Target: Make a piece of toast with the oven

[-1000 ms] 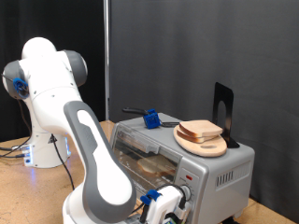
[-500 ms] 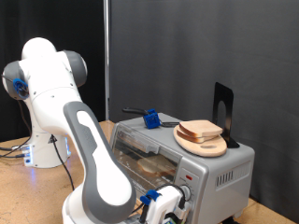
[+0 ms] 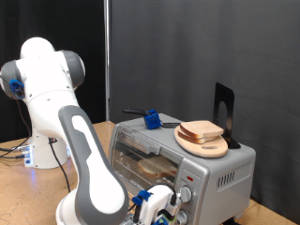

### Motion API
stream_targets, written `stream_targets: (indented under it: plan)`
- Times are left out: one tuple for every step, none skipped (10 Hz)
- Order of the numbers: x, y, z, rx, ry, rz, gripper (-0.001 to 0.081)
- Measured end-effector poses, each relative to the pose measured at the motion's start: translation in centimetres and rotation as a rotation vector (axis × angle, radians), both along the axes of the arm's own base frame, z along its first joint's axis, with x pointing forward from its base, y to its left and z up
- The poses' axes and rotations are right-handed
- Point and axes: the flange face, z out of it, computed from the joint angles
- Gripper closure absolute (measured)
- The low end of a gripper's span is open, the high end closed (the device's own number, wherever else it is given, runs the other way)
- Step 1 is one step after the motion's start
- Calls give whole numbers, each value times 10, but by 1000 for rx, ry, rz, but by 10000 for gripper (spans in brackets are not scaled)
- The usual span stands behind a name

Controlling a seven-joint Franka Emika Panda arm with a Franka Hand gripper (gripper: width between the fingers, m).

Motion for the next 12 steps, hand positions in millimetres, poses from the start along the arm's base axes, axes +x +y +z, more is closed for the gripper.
stream_targets:
  plan:
    - [-2,1,1,1,-2,2,134]
    - [-4,1,2,4,-9,4,134]
    - [-6,0,1,3,-32,9,124]
    - [-11,-2,0,-8,-72,25,124]
    - [-19,-6,-1,-20,-135,49,124]
    - [-28,-12,-2,-18,-213,62,124]
    - [-37,-19,-1,-5,-286,56,124]
    - [-42,-28,3,17,-363,29,124]
    - [-42,-36,11,46,-431,-26,124]
    - [-36,-46,22,70,-487,-112,124]
    - [-28,-57,33,77,-521,-192,124]
    - [-23,-68,41,79,-534,-238,124]
